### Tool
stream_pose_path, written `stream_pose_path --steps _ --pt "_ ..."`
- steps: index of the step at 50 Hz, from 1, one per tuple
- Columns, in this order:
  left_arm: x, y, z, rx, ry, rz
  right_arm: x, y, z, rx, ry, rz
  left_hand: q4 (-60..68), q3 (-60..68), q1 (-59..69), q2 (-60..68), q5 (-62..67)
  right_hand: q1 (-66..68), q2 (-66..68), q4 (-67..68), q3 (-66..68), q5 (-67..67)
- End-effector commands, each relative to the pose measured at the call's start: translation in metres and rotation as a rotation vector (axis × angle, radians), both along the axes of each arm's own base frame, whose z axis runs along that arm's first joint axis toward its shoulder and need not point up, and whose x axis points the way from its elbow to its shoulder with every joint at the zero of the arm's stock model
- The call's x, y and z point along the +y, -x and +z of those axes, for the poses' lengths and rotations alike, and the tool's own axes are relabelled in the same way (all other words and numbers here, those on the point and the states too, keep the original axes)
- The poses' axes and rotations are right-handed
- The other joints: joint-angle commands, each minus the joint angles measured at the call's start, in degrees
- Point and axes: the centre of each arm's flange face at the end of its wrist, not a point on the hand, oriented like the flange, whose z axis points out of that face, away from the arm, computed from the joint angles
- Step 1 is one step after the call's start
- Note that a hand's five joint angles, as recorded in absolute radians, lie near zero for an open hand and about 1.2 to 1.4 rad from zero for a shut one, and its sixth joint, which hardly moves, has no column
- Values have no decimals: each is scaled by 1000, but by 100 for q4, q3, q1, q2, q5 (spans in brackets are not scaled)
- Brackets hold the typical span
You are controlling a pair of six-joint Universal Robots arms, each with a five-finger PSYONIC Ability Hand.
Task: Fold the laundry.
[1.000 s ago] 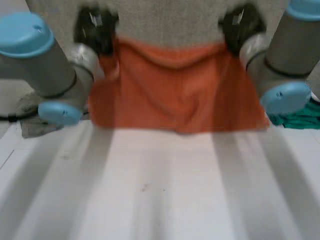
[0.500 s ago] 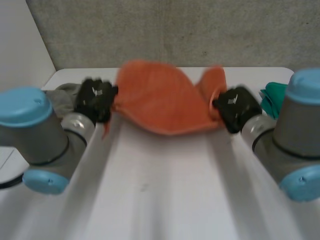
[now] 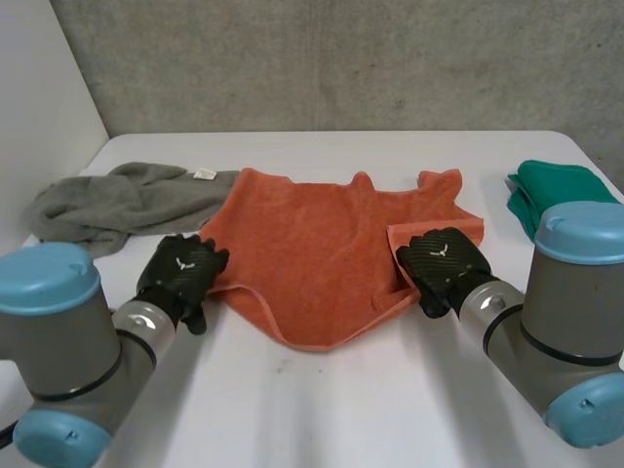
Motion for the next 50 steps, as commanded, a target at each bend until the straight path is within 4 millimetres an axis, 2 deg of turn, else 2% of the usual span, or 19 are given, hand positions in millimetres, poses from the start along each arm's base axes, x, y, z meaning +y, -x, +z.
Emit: stream_pose_path --steps 1,11,15,18,19,20,21,22,23,25,27,28,30,35,38,43,46,50 --pt "-4 3 -5 76 -21 19 2 0 -1 6 -3 4 14 -45 -106 -15 42 2394 1280 1182 1226 1392" --pt "-38 14 -20 82 2 36 5 3 -7 15 -24 1 452 392 331 422 479 2394 1280 1182 1226 1392" --pt "-50 16 -26 81 7 44 8 4 -10 24 -42 3 1123 1063 1002 1093 1150 2394 1280 1182 1226 1392" --pt "-56 17 -31 77 6 51 10 5 -10 26 -48 2 2733 2674 2613 2704 2761 2394 1280 1182 1226 1392" --pt "-57 17 -31 74 3 51 13 7 -11 35 -59 -1 3422 3363 3302 3393 3450 2394 1280 1182 1226 1392" --pt "-57 17 -31 74 3 49 14 7 -12 41 -62 2 4628 4569 4508 4599 4656 2394 1280 1182 1226 1392" --pt "-57 17 -32 73 0 51 16 8 -12 49 -69 6 5156 5097 5036 5127 5184 2394 1280 1182 1226 1392" --pt "-56 16 -33 73 -1 51 18 8 -11 55 -76 10 5545 5485 5424 5515 5572 2066 953 855 899 1065" --pt "-56 15 -33 72 -2 52 22 10 -5 77 -94 14 5832 5772 5711 5802 5859 248 -866 -963 -919 -754" --pt "-54 13 -32 71 -7 56 29 13 -1 120 -124 31 5883 5823 5762 5853 5910 -1662 -2776 -2874 -2830 -2664" --pt "-51 11 -26 75 1 55 34 16 8 182 -146 64 5883 5823 5762 5853 5910 -3043 -4157 -4254 -4211 -4045" --pt "-50 9 -20 83 13 57 33 15 12 193 -141 75 5883 5823 5762 5853 5910 -3284 -4397 -4495 -4451 -4285" --pt "-48 7 -15 87 23 60 27 12 21 187 -105 90 5883 5823 5762 5853 5910 -3470 -4584 -4682 -4638 -4472" --pt "-41 4 -9 90 29 58 -4 6 56 142 44 104 5852 5792 5731 5822 5879 -3404 -4518 -4615 -4571 -4406" --pt "-38 2 -3 93 36 61 -17 -1 69 135 101 108 5851 5792 5731 5822 5879 -3404 -4517 -4615 -4571 -4406" --pt "-32 -2 2 96 41 62 -51 -23 50 221 156 194 5851 5792 5731 5822 5879 -3370 -4484 -4582 -4538 -4372" --pt "-32 -6 5 96 45 73 -62 -32 44 285 210 260 5751 5691 5630 5721 5778 -3336 -4450 -4548 -4504 -4338" --pt "-30 -8 5 97 43 75 -77 -45 22 374 261 362 5683 5624 5563 5654 5711 -3152 -4266 -4363 -4319 -4154"
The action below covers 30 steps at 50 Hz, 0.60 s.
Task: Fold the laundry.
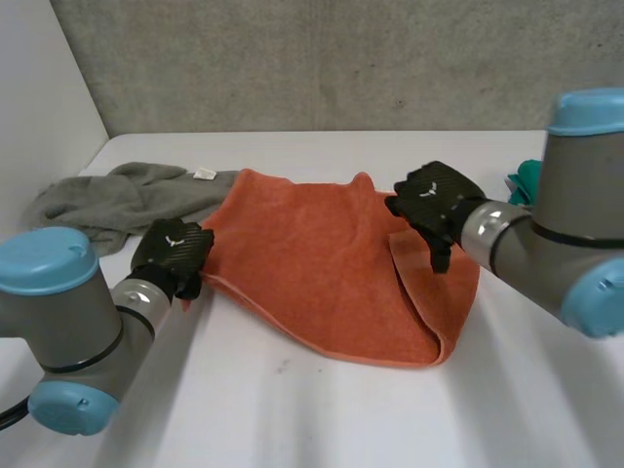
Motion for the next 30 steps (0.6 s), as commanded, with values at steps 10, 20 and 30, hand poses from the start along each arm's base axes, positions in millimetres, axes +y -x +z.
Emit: stream_pose_path --steps 10,20,30 --pt "1 -5 3 0 3 11 -56 -35 -82 215 33 190 871 931 1255 898 1142 775 425 581 517 611" --pt "-4 -12 8 4 15 35 -70 -30 -82 237 52 103 989 1049 1372 1016 1260 6050 5701 5856 5792 5886" --pt "-9 -25 29 18 62 78 -72 4 -29 169 36 -14 989 1049 1372 1016 1260 6052 5702 5858 5794 5888"
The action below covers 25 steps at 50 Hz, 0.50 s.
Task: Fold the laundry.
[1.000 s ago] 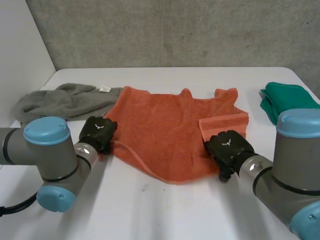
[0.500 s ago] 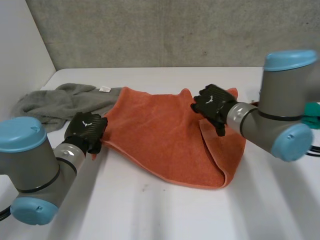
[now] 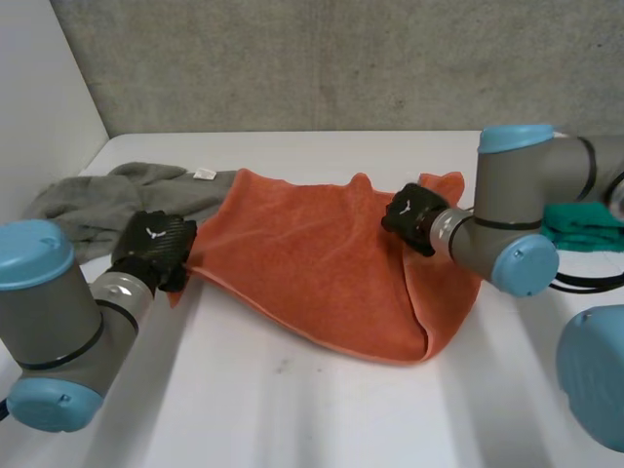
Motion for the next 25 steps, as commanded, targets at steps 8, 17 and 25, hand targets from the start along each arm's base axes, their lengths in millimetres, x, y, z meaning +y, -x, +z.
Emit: stream_pose_path --steps 8,17,25 --pt "10 -31 51 -4 21 81 20 96 74 -13 -128 -247 1164 1198 1521 1167 1409 2375 1260 1191 1233 1348" --pt "64 -46 71 -253 -80 26 94 167 105 43 -303 -401 1164 1198 1522 1167 1409 2375 1260 1191 1233 1348" --pt "99 -50 74 -424 -118 -54 124 174 115 23 -293 -324 1164 1198 1522 1167 1409 2375 1260 1191 1233 1348"
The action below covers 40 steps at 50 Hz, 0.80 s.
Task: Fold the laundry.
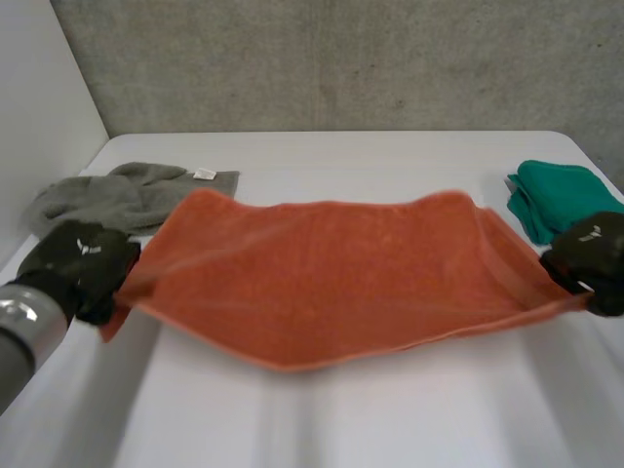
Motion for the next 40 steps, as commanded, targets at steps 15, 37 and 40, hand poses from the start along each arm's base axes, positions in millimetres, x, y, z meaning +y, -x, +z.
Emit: stream_pose_path --steps 15,37,40 --pt "-48 20 -20 -62 68 -53 -64 18 -33 -118 133 -136 949 987 1339 957 1226 2375 1260 1184 1233 1348" --pt "-186 86 -84 -12 241 -14 -182 -49 -98 -73 462 -163 950 987 1339 958 1227 2375 1260 1184 1233 1348" --pt "-193 91 -93 -14 266 -20 -189 -51 -104 -65 472 -184 -4 33 385 4 273 2375 1260 1184 1233 1348"
